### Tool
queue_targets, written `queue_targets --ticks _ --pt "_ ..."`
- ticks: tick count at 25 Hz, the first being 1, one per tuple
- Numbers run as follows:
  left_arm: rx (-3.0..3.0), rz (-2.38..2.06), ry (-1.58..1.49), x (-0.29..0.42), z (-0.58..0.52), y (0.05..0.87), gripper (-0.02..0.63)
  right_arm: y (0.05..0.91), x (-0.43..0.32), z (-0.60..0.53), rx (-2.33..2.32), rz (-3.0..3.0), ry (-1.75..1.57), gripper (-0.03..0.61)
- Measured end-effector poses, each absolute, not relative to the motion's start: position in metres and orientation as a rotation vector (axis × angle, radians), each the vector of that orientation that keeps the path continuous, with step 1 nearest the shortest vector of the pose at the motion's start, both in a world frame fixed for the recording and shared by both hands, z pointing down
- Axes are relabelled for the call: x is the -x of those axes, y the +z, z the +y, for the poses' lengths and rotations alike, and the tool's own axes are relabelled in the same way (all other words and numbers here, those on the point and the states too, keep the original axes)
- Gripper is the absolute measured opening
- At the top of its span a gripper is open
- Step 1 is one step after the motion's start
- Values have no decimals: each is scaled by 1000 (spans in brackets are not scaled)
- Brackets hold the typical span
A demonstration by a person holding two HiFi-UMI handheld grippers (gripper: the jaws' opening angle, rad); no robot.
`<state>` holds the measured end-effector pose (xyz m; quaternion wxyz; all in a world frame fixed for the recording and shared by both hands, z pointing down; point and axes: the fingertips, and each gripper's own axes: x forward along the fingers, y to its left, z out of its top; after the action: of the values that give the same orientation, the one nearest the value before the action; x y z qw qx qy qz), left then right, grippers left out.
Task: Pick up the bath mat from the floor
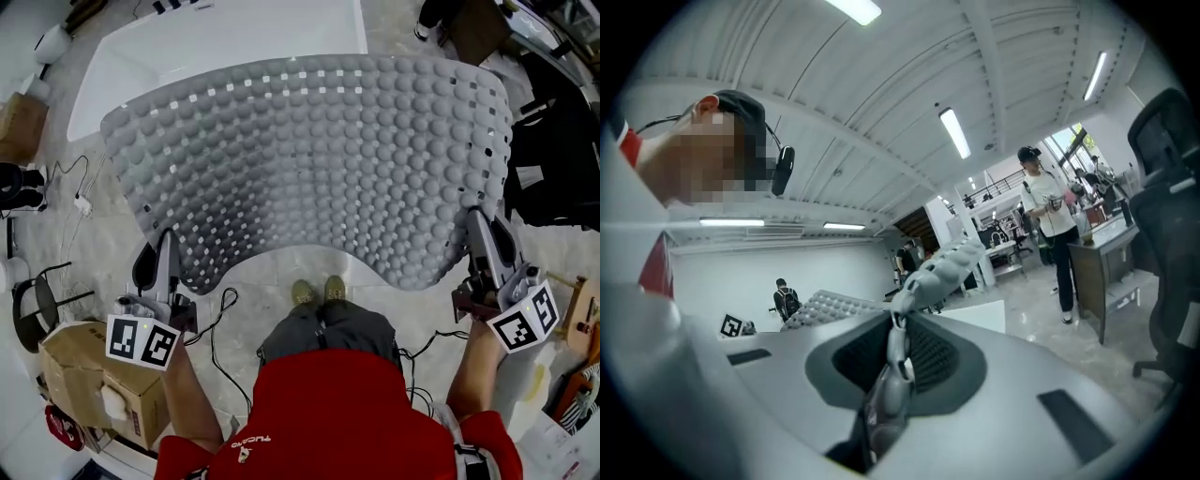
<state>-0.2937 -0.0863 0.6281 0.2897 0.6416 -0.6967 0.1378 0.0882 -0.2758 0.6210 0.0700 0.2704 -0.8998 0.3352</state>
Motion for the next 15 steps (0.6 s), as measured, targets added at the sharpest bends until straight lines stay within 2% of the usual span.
queue_targets --ticks 15 --pt "-1752 -1875 269 310 -86 630 52 604 -79 -276 -825 -2777 925 40"
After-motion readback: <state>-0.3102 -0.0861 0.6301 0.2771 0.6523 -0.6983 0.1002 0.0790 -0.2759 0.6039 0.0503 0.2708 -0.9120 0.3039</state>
